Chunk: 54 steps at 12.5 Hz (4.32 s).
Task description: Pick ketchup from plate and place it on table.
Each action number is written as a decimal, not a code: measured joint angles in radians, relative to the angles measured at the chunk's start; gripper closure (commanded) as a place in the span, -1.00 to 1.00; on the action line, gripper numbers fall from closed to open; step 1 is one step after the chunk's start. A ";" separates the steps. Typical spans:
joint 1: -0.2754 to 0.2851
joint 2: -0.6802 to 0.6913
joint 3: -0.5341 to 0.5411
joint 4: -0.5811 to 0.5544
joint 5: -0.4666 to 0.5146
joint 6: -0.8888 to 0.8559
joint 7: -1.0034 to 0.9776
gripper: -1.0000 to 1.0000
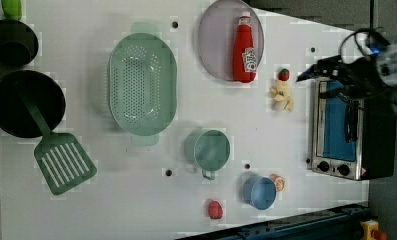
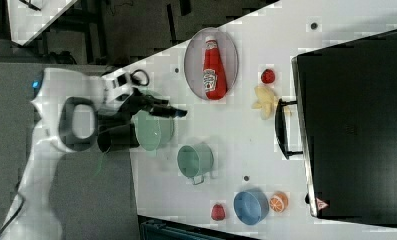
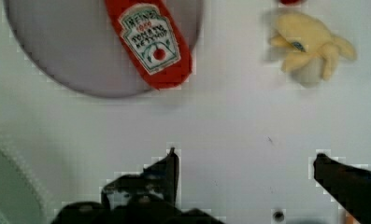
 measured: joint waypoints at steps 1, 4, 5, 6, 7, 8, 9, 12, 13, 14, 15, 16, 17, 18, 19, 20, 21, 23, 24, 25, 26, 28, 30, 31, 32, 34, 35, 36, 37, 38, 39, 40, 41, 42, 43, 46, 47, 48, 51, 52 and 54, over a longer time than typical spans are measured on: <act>0.004 0.034 -0.003 0.001 0.000 0.055 -0.050 -1.00; 0.005 0.120 -0.007 0.009 -0.001 0.207 -0.209 -1.00; 0.005 0.141 -0.010 0.008 -0.004 0.249 -0.251 -1.00; 0.006 0.162 -0.013 0.007 -0.006 0.285 -0.282 -1.00; 0.006 0.183 -0.015 0.007 -0.004 0.321 -0.304 -1.00; 0.006 0.205 -0.015 0.009 -0.004 0.339 -0.321 -1.00; 0.008 0.228 -0.014 0.011 -0.003 0.353 -0.330 -1.00; 0.023 0.308 -0.015 0.026 0.001 0.445 -0.341 -1.00; 0.030 0.332 -0.016 0.026 -0.006 0.481 -0.341 -1.00; 0.032 0.356 -0.011 0.027 -0.016 0.511 -0.344 -1.00; 0.039 0.382 -0.012 0.028 -0.015 0.532 -0.349 -1.00; 0.046 0.406 -0.014 0.028 -0.015 0.563 -0.349 -1.00; 0.052 0.423 -0.014 0.025 -0.015 0.595 -0.349 -1.00; 0.056 0.440 -0.014 0.027 -0.019 0.623 -0.351 -1.00; 0.055 0.452 -0.010 0.032 -0.022 0.631 -0.356 -1.00; 0.053 0.465 -0.004 0.035 -0.022 0.631 -0.357 -1.00; 0.055 0.477 -0.003 0.040 -0.021 0.631 -0.359 -0.90; 0.056 0.489 -0.003 0.043 -0.021 0.642 -0.360 -0.41; 0.056 0.488 -0.003 0.043 -0.022 0.645 -0.360 -0.27; 0.055 0.483 -0.003 0.044 -0.023 0.647 -0.360 -0.27; 0.055 0.477 -0.003 0.044 -0.023 0.646 -0.361 -0.27; 0.053 0.468 -0.002 0.056 -0.023 0.645 -0.362 -0.27; 0.053 0.441 -0.009 0.053 -0.021 0.636 -0.359 -0.27; 0.051 0.415 -0.010 0.048 -0.024 0.614 -0.356 -0.26; 0.048 0.376 -0.009 0.035 -0.028 0.599 -0.351 -0.27; 0.045 0.284 -0.015 0.025 -0.022 0.533 -0.339 -0.26; 0.046 0.237 -0.019 0.031 -0.017 0.481 -0.333 -0.27; 0.045 0.194 -0.020 0.040 -0.016 0.425 -0.327 -0.26; 0.043 0.149 -0.018 0.045 -0.016 0.362 -0.305 -0.26; 0.043 0.104 -0.020 0.044 -0.015 0.305 -0.279 -0.26; 0.041 0.066 -0.020 0.043 -0.020 0.268 -0.256 -0.27; 0.039 0.030 -0.019 0.040 -0.027 0.231 -0.231 -0.27; 0.037 -0.011 -0.020 0.028 -0.028 0.188 -0.206 -0.26; 0.034 -0.052 -0.020 0.013 -0.028 0.167 -0.184 -0.26; 0.034 -0.093 -0.025 -0.015 -0.028 0.167 -0.170 -0.27; 0.024 -0.249 -0.049 -0.199 -0.028 0.151 -0.157 -0.26; 0.017 -0.285 -0.056 -0.262 -0.024 0.154 -0.154 -0.27; 0.017 -0.306 -0.066 -0.324 -0.022 0.164 -0.150 -0.27; 0.008 -0.302 -0.095 -0.484 -0.025 0.246 -0.142 -0.27; 0.003 -0.287 -0.102 -0.531 -0.017 0.318 -0.141 -0.26; -0.010 -0.238 -0.103 -0.607 -0.021 0.455 -0.140 -0.27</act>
